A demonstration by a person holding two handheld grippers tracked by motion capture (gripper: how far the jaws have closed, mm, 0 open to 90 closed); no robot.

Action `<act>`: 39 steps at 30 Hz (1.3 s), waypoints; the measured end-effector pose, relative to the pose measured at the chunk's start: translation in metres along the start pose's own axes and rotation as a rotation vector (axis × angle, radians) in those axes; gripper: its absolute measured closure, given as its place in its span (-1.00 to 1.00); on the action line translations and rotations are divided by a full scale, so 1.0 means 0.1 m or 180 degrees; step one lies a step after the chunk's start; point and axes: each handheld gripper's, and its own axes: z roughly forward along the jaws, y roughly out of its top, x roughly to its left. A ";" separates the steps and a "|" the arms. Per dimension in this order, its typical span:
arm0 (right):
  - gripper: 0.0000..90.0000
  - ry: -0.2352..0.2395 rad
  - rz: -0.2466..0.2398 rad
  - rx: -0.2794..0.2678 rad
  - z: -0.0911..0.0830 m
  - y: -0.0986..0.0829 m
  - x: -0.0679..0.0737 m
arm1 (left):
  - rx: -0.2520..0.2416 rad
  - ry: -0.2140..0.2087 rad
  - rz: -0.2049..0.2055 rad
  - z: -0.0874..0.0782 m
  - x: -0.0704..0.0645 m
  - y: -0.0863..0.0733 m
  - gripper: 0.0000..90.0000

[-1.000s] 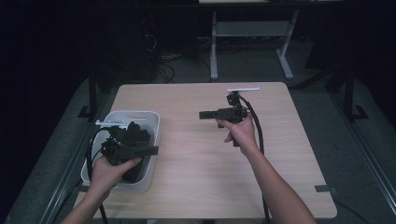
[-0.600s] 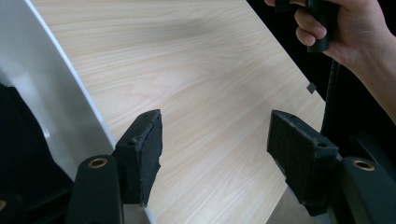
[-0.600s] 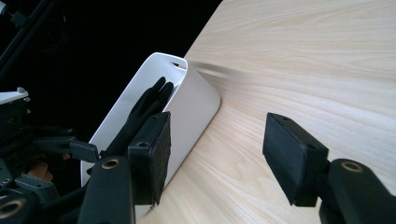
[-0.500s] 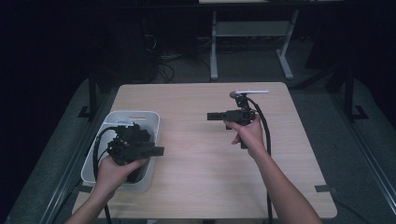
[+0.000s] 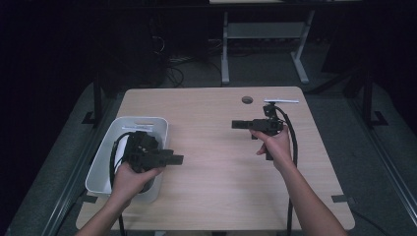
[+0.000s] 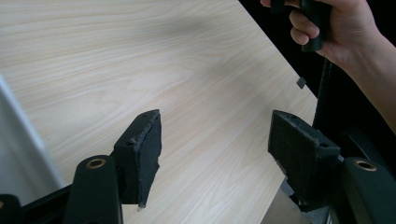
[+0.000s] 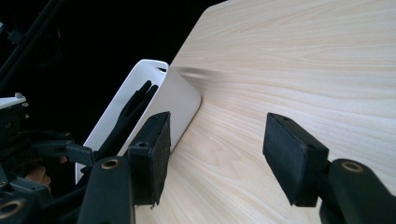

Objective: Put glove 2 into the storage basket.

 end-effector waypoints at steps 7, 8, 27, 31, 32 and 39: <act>-0.09 0.0017 0.0049 -0.0056 -0.11 -0.04 -0.08 | 0.0011 -0.0060 0.0034 0.12 -0.07 0.04 -0.25; -0.09 0.0002 0.0046 -0.0057 -0.12 -0.05 -0.10 | 0.0039 -0.0071 0.0060 0.13 -0.07 0.05 -0.27; -0.11 -0.0094 0.0221 -0.0189 -0.48 -0.24 -0.40 | 0.0103 -0.0195 0.0107 0.47 -0.19 0.10 -0.38; -0.11 -0.0111 0.0264 -0.0188 -0.54 -0.29 -0.46 | 0.0078 -0.0204 0.0118 0.52 -0.20 0.08 -0.38; -0.11 -0.0116 0.0255 -0.0201 -0.56 -0.30 -0.48 | 0.0089 -0.0210 0.0130 0.53 -0.20 0.08 -0.38; -0.11 -0.0131 0.0295 -0.0224 -0.68 -0.38 -0.57 | 0.0053 -0.0217 0.0144 0.60 -0.21 0.05 -0.40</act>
